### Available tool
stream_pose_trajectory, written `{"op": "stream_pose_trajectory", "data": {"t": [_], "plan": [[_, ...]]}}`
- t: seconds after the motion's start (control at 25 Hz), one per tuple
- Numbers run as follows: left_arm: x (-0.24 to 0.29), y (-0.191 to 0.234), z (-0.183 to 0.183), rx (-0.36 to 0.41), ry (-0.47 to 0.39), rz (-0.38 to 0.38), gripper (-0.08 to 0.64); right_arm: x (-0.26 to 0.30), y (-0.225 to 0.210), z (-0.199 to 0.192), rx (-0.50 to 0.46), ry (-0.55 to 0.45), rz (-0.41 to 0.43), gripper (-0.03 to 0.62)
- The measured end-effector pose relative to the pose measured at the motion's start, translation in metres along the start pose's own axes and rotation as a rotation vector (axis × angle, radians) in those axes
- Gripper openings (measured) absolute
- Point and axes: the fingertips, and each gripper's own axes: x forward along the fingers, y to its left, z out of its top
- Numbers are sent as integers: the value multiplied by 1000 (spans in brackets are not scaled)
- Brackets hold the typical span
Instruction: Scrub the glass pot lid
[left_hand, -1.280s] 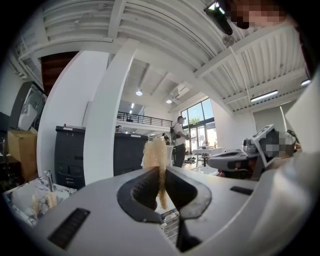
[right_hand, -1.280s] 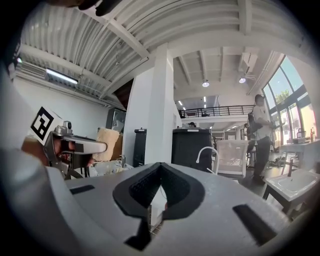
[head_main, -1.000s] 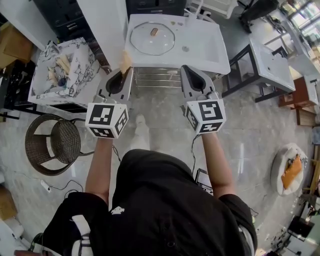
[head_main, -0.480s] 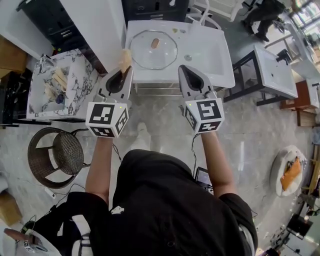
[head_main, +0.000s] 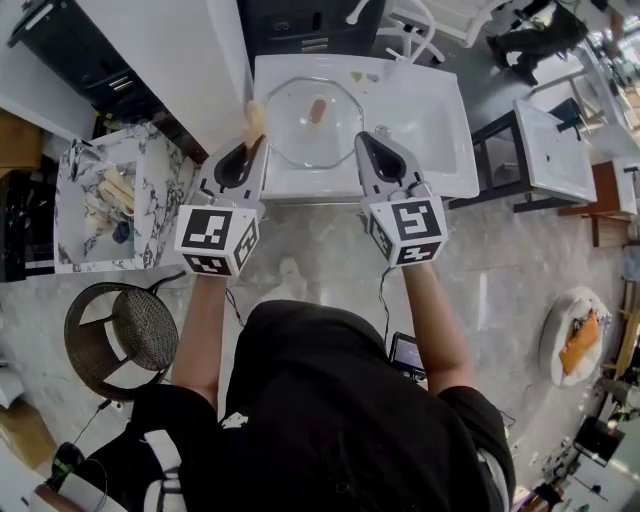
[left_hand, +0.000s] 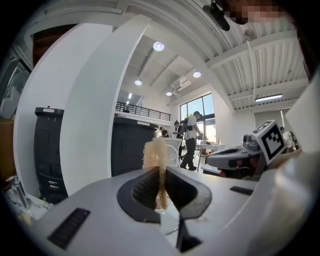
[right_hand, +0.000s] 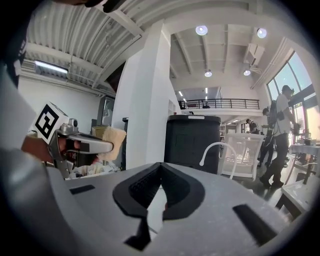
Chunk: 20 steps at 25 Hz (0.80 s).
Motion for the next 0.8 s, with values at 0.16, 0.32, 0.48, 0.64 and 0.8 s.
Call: {"op": "stream_pose_trajectory", "data": {"t": [0.16,0.32,0.48,0.64,0.8], "plan": [[22,23,-11,-13,20,-25,17,31,-4,-6,2,24,-16,-2],[38,35,-27,-19,52,-58,17,51,-2,-17,-5,57,-24,-2],[53,38,-38,-17,73,-85,17,62,-5,-28,-12,98,-22,-2],[67,40,-47,-8,100,-104,17,72,-7,-43,-15,146,5,-2],[80,37,-58,-1,127,-114,17,80,-12,-57,-26,186,46,-2]]}}
